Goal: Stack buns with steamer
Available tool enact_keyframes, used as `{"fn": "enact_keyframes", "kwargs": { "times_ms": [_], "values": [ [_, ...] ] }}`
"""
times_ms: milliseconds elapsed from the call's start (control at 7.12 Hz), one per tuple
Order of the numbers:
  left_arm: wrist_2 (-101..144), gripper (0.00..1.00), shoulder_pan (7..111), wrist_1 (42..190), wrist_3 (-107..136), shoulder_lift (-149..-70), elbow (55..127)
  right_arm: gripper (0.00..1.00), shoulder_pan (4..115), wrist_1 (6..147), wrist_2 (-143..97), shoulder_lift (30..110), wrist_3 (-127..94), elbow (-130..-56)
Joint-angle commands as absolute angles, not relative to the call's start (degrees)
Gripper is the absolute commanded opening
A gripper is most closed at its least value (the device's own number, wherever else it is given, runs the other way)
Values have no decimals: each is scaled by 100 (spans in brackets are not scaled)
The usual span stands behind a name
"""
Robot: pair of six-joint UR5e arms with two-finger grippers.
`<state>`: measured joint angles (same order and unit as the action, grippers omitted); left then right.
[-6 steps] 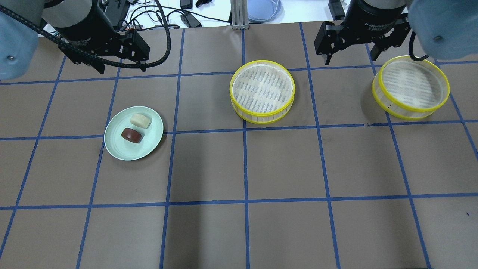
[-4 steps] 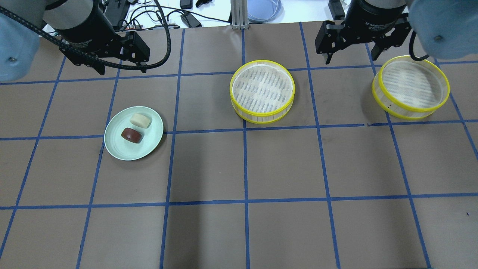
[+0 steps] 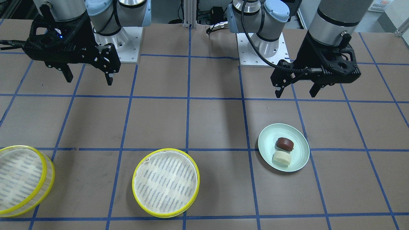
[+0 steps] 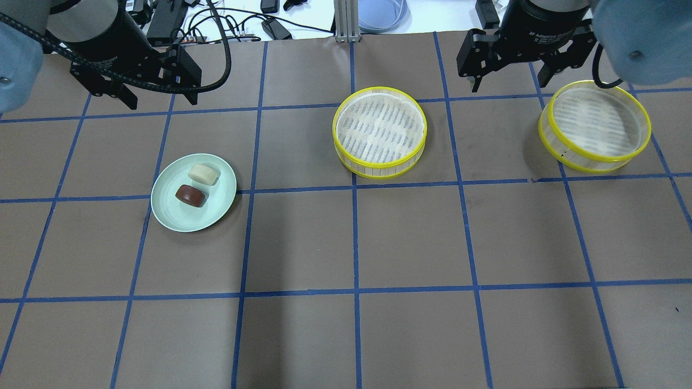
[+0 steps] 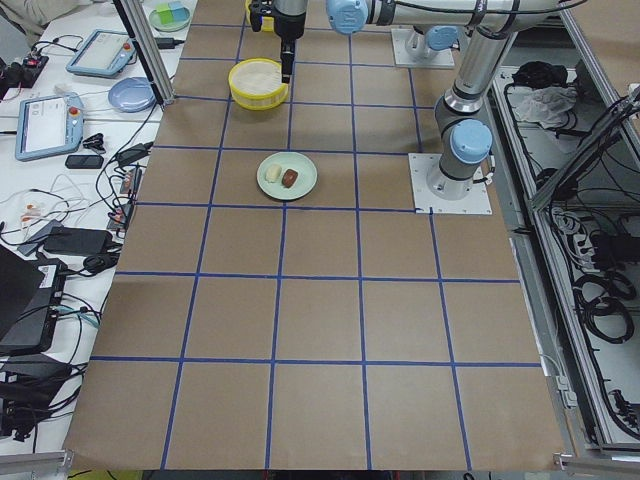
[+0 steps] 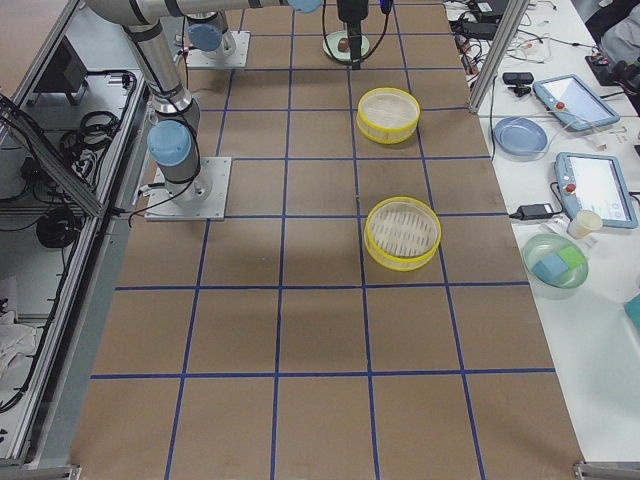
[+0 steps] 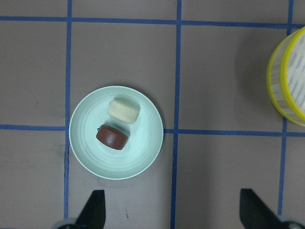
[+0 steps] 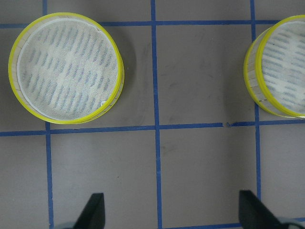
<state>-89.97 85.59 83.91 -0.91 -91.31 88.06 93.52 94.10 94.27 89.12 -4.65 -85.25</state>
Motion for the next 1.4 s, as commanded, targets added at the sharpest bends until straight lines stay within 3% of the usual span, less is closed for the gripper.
{"fn": "enact_keyframes", "kwargs": {
  "times_ms": [0, 842, 1123, 1263],
  "values": [
    [-8956, 100, 8132, 8272, -140, -9263, 9007, 100, 9352, 9413, 9431, 8903, -466, -8525],
    [-9008, 100, 7849, 6867, -1631, -10781, 9755, 100, 9185, 9527, 9352, 8772, -431, -8447],
    [-8948, 100, 7849, 6620, -1951, -11178, 9756, 100, 8617, 9876, 9160, 8439, -117, -8420],
    [-8930, 95, 7849, 6496, -1960, -11354, 9756, 100, 8335, 10123, 9141, 8272, 95, -8420]
  ]
}}
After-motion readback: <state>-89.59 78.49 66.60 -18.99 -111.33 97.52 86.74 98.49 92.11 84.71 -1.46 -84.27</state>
